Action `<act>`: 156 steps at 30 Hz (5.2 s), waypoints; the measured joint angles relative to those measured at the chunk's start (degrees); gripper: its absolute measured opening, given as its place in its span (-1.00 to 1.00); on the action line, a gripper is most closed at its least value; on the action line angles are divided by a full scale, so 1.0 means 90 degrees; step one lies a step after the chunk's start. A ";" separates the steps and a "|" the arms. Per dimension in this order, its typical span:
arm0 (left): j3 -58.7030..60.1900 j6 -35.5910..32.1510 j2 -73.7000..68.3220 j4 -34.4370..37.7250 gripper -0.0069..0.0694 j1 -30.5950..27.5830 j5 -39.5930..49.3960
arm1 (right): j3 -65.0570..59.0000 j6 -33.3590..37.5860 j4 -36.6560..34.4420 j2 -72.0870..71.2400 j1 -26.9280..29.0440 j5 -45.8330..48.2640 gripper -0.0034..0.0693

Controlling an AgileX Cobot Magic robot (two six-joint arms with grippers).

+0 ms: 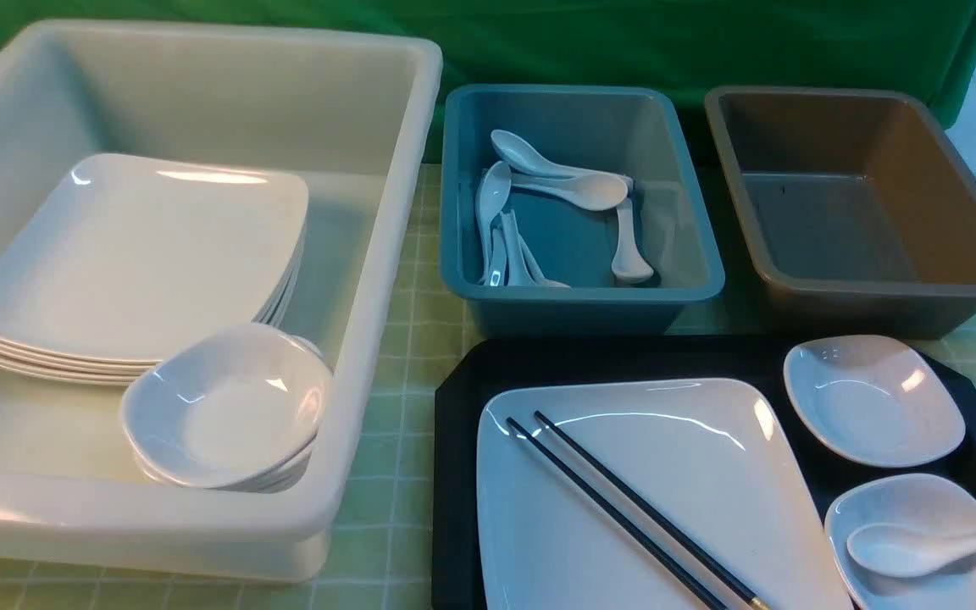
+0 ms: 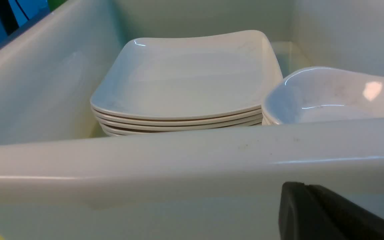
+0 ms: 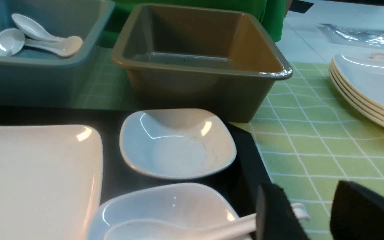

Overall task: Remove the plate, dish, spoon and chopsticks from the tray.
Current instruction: Use the right arm to grab a pair of chopsticks from the plate, then use the right arm to put the chopsticks into the small storage box on the right

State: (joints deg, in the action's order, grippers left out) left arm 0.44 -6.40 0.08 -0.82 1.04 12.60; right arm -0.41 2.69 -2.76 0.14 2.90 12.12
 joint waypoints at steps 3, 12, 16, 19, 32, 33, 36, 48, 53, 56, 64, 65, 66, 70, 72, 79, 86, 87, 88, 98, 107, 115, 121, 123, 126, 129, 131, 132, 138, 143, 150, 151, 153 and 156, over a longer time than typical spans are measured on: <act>0.0000 0.0000 0.0000 0.0000 -0.83 0.0000 0.0000 | 0.0000 0.0000 0.0000 0.0000 0.0000 0.0000 -0.23; 0.0000 0.0000 0.0000 0.0000 -0.83 0.0000 0.0000 | 0.0000 0.0000 0.0000 0.0000 0.0000 0.0000 -0.23; 0.0000 0.0000 0.0000 0.0000 -0.83 0.0000 0.0000 | 0.0000 0.0000 0.0000 0.0000 0.0000 0.0000 -0.23; 0.0000 -0.0032 0.0000 0.0010 -0.83 0.0000 -0.0080 | 0.0000 0.0000 0.0000 0.0000 0.0000 0.0000 -0.23; 0.0000 0.1325 0.0000 0.3095 -0.83 0.0000 -0.2448 | 0.0000 0.0000 0.0000 0.0000 0.0000 0.0000 -0.23; 0.0000 0.1525 0.0000 0.3117 -0.83 0.0000 -0.2667 | 0.0000 -0.0027 -0.0033 0.0000 0.0000 -0.0060 -0.23; 0.0000 0.2274 0.0000 0.3073 -0.83 0.0000 -0.3844 | 0.0000 -0.0747 -0.0496 0.0000 -0.0007 -0.0604 -0.23; -0.3808 0.3267 -0.2174 0.0951 -0.83 0.0000 -0.0745 | 0.0000 -0.4382 -0.1331 0.0000 -0.0051 -0.2568 -0.23; -0.5526 0.1170 -0.4731 0.1849 -0.83 0.0000 0.2754 | 0.0000 -0.4516 -0.1345 0.0000 -0.0051 -0.2620 -0.27; -0.5672 0.0072 -0.5649 0.2787 -0.83 0.0000 0.3399 | 0.0120 -0.4443 -0.1262 -0.0005 -0.0121 -0.2235 -0.50; -0.5672 -0.1886 -0.7037 0.4002 -0.83 0.0489 0.3695 | 0.2924 -0.1736 -0.1008 0.1816 -0.1344 0.1064 -0.88; -0.5672 -0.1970 -0.7124 0.4002 -0.83 0.0674 0.3603 | 0.3203 -0.1451 -0.1008 0.2210 -0.1556 0.1477 -0.88; -0.5672 -0.1990 -0.7163 0.4002 -0.83 0.0816 0.3570 | 0.3518 -0.1132 -0.1008 0.2736 -0.1775 0.1886 -0.88; -0.5689 -0.1926 -0.7280 0.3996 -0.83 0.1731 0.3162 | 0.4578 0.0034 -0.0966 0.5087 -0.2625 0.3107 -0.87; -0.5775 -0.1841 -0.7333 0.3935 -0.83 0.2189 0.3020 | 0.4996 0.0466 -0.0947 0.6023 -0.3020 0.3381 -0.83; -0.6567 -0.0636 -0.7615 0.2833 -0.83 0.3463 0.4080 | 0.6348 0.0914 -0.0920 0.8885 -0.3747 0.3867 -0.25; -0.6927 -0.0573 -0.7718 0.1980 -0.83 0.3621 0.4934 | 0.6752 0.1001 -0.0752 1.0632 -0.4213 0.3709 0.68; -0.6927 -0.0504 -0.7774 0.1924 -0.83 0.3621 0.4969 | 0.6752 0.1001 -0.0722 1.0792 -0.4287 0.3608 0.74; -0.6927 -0.0358 -0.7878 0.1884 -0.83 0.3621 0.5018 | 0.6752 0.1001 -0.0685 1.0938 -0.4352 0.3486 0.78; -0.6927 -0.0062 -0.8330 0.2250 -0.83 0.3621 0.5089 | 0.6879 0.0688 -0.0356 1.1503 -0.4438 0.3098 0.16; -0.6939 0.0036 -0.8330 0.2338 -0.83 0.3621 0.4928 | 0.6907 0.0657 -0.0401 1.1425 -0.4438 0.3756 -0.62; -0.6974 -0.0006 -0.8347 0.2393 -0.83 0.3621 0.3760 | 0.7296 0.0627 -0.0415 1.0290 -0.4422 0.4367 -0.62; -0.7710 -0.0160 -0.8792 0.2393 -0.83 0.3621 0.3344 | 0.8119 0.0678 -0.0428 0.9771 -0.3726 0.4380 -0.62; -0.8120 -0.0216 -0.9068 0.2393 -0.83 0.3621 0.3381 | 0.8422 0.0716 -0.0422 0.9823 -0.3397 0.4278 -0.62; -0.8800 -0.0275 -0.9571 0.2516 -0.83 0.3621 0.3771 | 0.9166 0.1007 -0.0409 1.0178 -0.2568 0.3734 -0.62; -0.9178 -0.0282 -0.9837 0.2639 -0.83 0.3630 0.4108 | 0.9926 0.1182 -0.0407 1.0660 -0.2008 0.3458 -0.62; -0.9261 -0.0282 -0.9920 0.2655 -0.83 0.3636 0.4273 | 1.0528 0.1205 -0.0407 1.1176 -0.1640 0.3385 -0.62; -0.9268 -0.0282 -0.9945 0.2637 -0.83 0.3643 0.4327 | 1.0913 0.1219 -0.0402 1.1569 -0.1446 0.3365 -0.62; -0.9274 -0.0363 -0.9980 0.2544 -0.83 0.3678 0.4292 | 1.2046 0.1054 -0.0395 1.2953 -0.0824 0.3345 -0.62; -0.9274 -0.0707 -1.0019 0.2463 -0.83 0.3874 0.3320 | 1.2674 0.0805 -0.0372 1.3655 -0.0605 0.3250 -0.62; -0.9274 -0.0861 -1.0149 0.2413 -0.83 0.4129 0.2061 | 1.2784 0.0791 -0.0355 1.3845 -0.0583 0.2778 -0.54; -0.9274 -0.0861 -1.0163 0.2413 -0.83 0.4129 0.2061 | 1.2784 0.0791 -0.0341 1.3844 -0.0583 0.2778 -0.51; -0.9274 -0.0846 -1.0189 0.2296 -0.83 0.4129 0.2054 | 1.2791 0.0791 -0.0253 1.3871 -0.0583 0.2791 -0.23; -0.9274 -0.0781 -1.0201 0.2072 -0.83 0.4129 0.2215 | 1.2824 0.0719 -0.0196 1.3828 -0.0583 0.3184 0.15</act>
State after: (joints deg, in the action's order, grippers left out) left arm -83.03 -13.43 -91.73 17.83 38.20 32.53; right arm 115.00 9.16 -4.53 124.59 -2.35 40.78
